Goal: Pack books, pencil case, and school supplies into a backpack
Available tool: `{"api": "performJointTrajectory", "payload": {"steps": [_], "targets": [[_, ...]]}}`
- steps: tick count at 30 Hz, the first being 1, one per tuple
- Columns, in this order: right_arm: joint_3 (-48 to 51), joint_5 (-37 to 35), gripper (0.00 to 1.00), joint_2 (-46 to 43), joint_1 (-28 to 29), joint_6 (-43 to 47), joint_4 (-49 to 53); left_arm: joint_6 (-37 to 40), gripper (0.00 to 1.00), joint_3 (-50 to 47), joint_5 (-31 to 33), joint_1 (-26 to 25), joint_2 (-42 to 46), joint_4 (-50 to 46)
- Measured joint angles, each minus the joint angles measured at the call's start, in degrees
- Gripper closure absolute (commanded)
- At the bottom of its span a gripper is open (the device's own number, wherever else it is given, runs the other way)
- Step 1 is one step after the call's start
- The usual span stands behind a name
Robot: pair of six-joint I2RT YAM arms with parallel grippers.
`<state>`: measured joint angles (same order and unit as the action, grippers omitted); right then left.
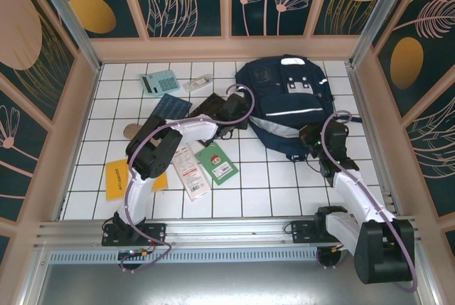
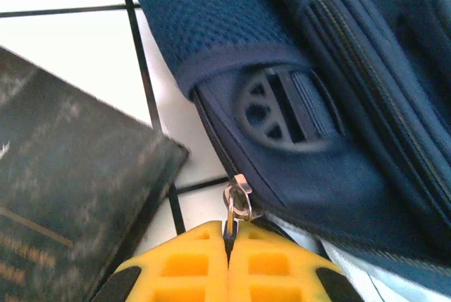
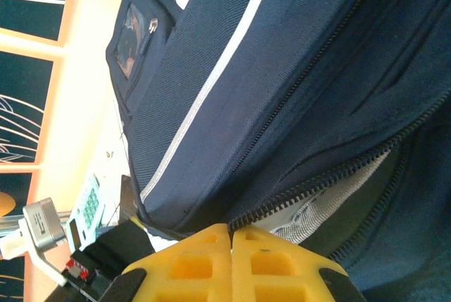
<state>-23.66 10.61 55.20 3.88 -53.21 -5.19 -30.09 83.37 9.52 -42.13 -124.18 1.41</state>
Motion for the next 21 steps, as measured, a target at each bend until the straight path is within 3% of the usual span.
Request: {"api": "performJointTrajectory", "payload": {"steps": [7,13,17,21], "targets": [[0.3,1.4,1.0,-0.6,-0.9,1.1,0.6,-0.4,1.0,5.6,0.2,1.9,-3.6,-2.5],[-0.4,3.8,1.0,1.6,-1.4,4.0,-0.1,-0.6,0.62,1.7,-0.7,2.7,-1.3,-1.6],[-1.4,4.0,0.57,3.7,-0.5,6.0,-0.7,-1.2,0.49,-4.8,-0.7,4.9,5.6,-1.6],[-2.6,3.1,0.4,3.8,3.5,9.1,-1.6,-1.7,0.3,-10.3,-0.3,5.8,14.5,-1.1]]}}
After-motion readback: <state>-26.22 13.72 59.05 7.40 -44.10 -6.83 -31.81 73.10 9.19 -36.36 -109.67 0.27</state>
